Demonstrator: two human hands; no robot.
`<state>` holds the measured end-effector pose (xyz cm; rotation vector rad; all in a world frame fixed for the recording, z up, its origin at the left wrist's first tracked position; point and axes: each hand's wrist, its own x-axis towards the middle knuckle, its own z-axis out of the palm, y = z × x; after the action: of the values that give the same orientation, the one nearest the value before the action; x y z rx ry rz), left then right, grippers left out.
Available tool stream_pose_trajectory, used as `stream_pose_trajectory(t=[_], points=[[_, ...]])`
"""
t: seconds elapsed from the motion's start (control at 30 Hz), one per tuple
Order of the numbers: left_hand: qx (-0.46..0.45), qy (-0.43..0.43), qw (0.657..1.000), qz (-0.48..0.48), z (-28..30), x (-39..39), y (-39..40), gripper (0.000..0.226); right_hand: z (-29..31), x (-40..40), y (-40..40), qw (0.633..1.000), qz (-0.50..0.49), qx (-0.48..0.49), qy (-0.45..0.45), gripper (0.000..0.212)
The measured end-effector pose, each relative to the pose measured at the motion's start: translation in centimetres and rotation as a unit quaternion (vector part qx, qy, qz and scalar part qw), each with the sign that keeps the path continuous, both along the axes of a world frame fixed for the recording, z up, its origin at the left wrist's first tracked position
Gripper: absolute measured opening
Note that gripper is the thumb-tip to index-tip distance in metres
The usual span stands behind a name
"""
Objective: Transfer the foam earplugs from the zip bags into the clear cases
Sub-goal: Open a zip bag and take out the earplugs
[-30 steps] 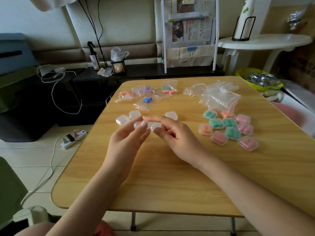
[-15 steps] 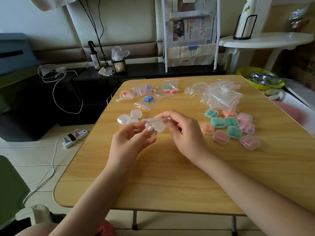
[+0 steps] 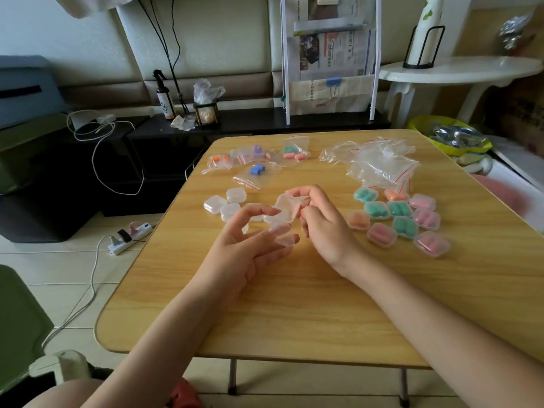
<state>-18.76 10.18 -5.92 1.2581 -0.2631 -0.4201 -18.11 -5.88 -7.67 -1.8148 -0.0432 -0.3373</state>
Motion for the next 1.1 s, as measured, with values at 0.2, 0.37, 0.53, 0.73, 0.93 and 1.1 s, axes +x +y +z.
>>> stream_pose_trajectory(t=[0.2,0.37,0.53,0.73,0.93,1.1], points=[[-0.009,0.0,0.999,0.044,0.0,0.3,0.3,0.043,0.3,0.0,-0.1,0.996,-0.021,0.055,-0.066,0.007],[-0.014,-0.004,0.999,0.049,-0.3,0.4,0.3,0.043,0.9,-0.5,0.1,0.99,0.048,0.131,-0.024,0.021],[-0.008,-0.009,1.0,0.024,-0.3,0.5,0.2,0.041,0.5,-0.6,0.5,0.991,0.093,0.1,-0.011,0.013],[-0.006,-0.002,1.0,0.01,-0.4,0.4,-0.1,0.037,0.3,-0.4,0.5,0.994,0.081,0.052,-0.057,0.012],[0.006,-0.015,1.0,0.005,-0.4,0.1,-0.4,0.043,0.1,-0.5,0.9,0.993,0.088,0.063,-0.052,0.006],[0.005,-0.007,0.999,0.037,-0.7,0.5,-0.3,0.028,-0.1,-0.5,0.7,0.996,0.065,0.005,-0.066,0.004]])
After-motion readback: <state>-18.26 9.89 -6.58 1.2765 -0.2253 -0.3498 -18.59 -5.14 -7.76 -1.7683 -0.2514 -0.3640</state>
